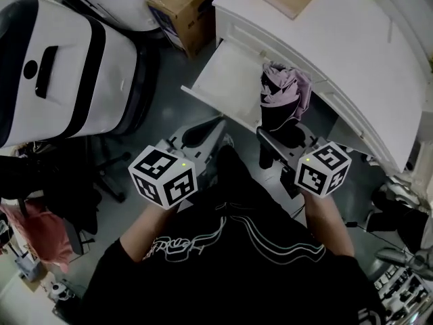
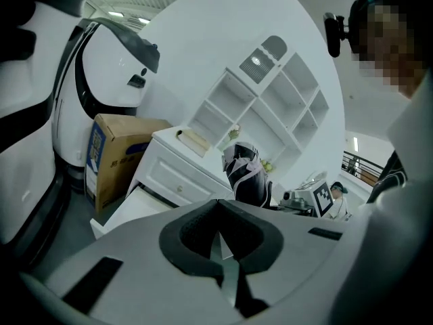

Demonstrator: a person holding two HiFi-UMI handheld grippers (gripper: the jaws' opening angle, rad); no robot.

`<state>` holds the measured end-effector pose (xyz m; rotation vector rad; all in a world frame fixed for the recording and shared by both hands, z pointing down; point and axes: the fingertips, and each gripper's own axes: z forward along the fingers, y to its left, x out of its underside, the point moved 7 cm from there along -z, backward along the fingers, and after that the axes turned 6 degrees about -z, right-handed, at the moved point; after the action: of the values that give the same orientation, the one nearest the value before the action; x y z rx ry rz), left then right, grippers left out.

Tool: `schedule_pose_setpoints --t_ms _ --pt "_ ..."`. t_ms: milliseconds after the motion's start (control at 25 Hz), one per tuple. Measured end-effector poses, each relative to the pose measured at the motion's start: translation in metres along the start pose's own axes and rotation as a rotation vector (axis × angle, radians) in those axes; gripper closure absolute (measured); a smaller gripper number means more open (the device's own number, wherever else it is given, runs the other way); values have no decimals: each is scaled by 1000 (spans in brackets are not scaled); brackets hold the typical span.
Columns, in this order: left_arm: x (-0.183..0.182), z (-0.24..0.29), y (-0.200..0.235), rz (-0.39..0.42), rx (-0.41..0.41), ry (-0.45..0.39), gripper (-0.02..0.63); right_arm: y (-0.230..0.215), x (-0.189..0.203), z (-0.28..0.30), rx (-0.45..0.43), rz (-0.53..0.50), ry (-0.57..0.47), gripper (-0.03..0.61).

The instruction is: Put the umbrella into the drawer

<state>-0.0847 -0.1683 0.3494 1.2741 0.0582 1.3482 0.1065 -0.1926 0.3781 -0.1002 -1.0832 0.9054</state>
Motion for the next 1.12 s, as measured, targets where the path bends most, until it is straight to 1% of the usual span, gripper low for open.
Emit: schedule_pose_setpoints --t_ms 80,120,280,360,480,600,760,920,1040,1120 --pt "0 13 24 -29 -21 12 594 -19 -1 27 -7 -1 30 367" --pt "2 17 29 -40 -30 16 594 -25 0 34 -11 -5 42 367" --pt "16 24 19 -68 -52 12 594 -40 5 35 -14 -35 79 367" --pt "21 30 23 -81 -62 11 594 -52 9 47 -8 -55 109 367" --pt "22 44 58 -114 -78 15 594 -79 18 95 -9 -76 182 367" --pt "28 57 89 -146 -91 10 594 -103 35 135 -11 -83 245 367" --pt "39 72 116 -178 -112 3 594 -131 60 172 -5 -90 312 367" --pt "53 81 141 -210 -154 9 594 -160 89 211 -6 -89 395 367" --pt "63 86 156 -239 -171 10 594 -182 109 239 17 -130 466 367" --pt "71 88 167 -253 -187 16 594 -198 125 257 38 -134 509 367"
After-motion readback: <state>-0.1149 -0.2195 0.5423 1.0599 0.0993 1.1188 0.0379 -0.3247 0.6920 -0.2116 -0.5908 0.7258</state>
